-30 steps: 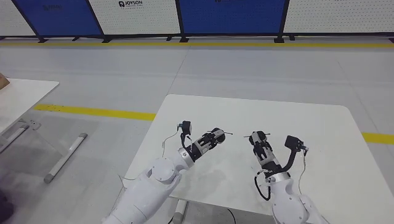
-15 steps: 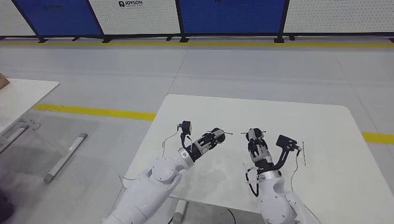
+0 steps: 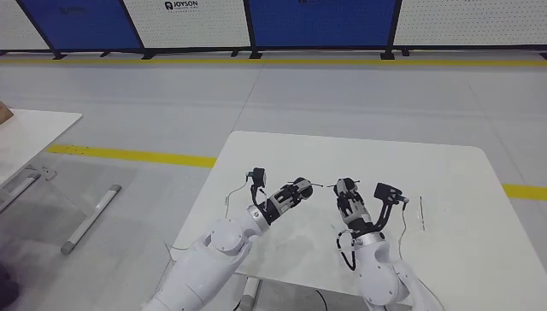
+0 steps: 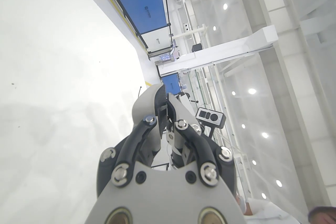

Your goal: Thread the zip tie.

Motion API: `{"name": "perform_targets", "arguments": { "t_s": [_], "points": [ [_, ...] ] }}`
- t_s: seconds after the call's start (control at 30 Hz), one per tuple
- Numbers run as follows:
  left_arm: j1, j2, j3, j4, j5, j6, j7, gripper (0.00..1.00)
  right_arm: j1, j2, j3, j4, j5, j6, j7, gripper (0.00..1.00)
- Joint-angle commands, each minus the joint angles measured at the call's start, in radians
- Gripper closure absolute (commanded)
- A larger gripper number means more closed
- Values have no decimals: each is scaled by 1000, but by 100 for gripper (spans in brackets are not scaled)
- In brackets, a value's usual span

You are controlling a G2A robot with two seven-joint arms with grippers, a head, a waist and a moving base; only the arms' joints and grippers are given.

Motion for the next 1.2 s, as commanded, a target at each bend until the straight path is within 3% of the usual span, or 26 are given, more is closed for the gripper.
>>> {"name": "perform_targets", "arguments": {
  "t_s": [0.0,1.17],
  "points": [
    [0,0,0,0,0,0,0,100,3,-3,-5,5,-3,0,-5,100],
    [0,0,0,0,0,0,0,100,14,-35,-12,53,-34,-8,-41,100]
  ]
}}
